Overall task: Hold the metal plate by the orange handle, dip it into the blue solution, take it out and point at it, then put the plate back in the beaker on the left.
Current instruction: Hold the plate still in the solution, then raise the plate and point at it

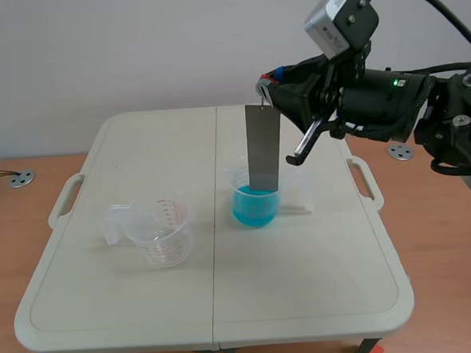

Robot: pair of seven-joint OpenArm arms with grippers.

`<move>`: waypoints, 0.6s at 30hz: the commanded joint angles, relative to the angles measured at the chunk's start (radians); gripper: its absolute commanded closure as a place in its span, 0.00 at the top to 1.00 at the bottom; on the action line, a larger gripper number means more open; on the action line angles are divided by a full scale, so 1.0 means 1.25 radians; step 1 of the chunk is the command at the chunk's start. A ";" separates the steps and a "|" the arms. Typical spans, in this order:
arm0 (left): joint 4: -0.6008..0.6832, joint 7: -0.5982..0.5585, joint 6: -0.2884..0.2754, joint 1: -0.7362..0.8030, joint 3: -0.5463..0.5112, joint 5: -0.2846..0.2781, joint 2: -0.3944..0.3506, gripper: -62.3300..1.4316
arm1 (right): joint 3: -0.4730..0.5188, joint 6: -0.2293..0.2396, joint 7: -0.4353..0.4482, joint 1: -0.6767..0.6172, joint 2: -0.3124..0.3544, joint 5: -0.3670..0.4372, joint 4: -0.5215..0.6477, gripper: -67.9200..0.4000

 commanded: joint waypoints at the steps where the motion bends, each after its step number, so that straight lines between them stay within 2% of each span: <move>1: 0.005 -0.009 -0.003 -0.012 0.003 0.002 -0.006 0.05 | 0.016 0.004 0.004 0.012 0.004 0.012 0.031 0.03; 8: 0.005 -0.011 0.000 -0.086 -0.017 0.002 -0.051 0.05 | 0.040 0.004 -0.016 0.012 0.004 0.012 0.106 0.03; 18: 0.007 -0.033 -0.002 -0.216 -0.038 0.001 -0.153 0.05 | 0.053 0.004 -0.034 0.012 0.004 0.013 0.174 0.03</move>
